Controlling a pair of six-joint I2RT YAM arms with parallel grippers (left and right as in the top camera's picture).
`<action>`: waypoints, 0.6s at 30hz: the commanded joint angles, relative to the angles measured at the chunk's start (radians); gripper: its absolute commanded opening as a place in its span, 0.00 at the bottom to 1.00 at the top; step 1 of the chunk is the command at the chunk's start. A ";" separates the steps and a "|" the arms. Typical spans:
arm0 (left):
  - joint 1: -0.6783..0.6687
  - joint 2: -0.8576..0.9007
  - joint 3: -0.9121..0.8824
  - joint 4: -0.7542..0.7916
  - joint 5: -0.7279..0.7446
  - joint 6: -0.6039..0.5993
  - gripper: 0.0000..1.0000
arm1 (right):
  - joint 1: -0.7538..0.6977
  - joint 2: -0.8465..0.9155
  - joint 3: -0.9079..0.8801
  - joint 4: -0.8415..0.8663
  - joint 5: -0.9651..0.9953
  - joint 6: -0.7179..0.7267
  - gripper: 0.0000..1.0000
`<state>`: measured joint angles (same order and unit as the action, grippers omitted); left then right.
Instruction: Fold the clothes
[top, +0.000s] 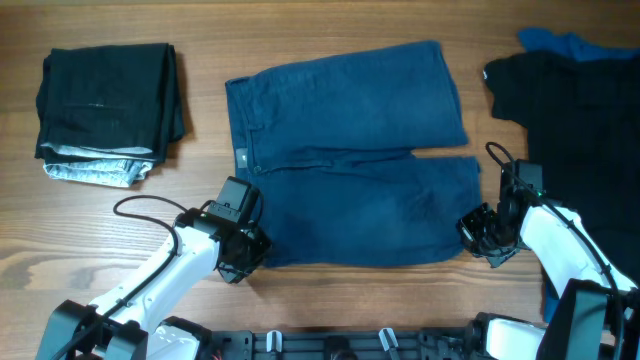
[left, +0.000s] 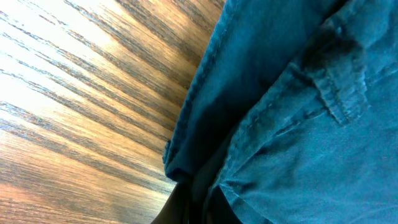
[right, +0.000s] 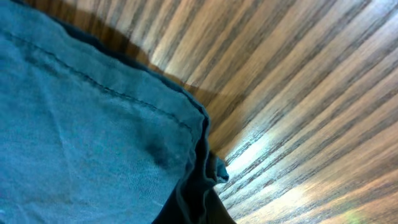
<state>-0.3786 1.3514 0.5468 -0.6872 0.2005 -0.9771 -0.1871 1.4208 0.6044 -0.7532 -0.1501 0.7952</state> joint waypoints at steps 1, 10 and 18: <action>0.001 0.021 -0.015 -0.003 -0.053 0.003 0.04 | -0.003 0.008 0.001 -0.001 -0.023 -0.064 0.04; 0.001 0.018 0.162 -0.226 -0.098 0.072 0.04 | -0.003 0.008 0.213 -0.230 0.053 -0.169 0.04; 0.001 -0.087 0.393 -0.443 -0.169 0.111 0.04 | -0.003 0.008 0.462 -0.381 0.057 -0.261 0.04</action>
<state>-0.3798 1.3209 0.8452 -1.0878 0.1444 -0.8883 -0.1860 1.4288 0.9436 -1.1091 -0.1570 0.5884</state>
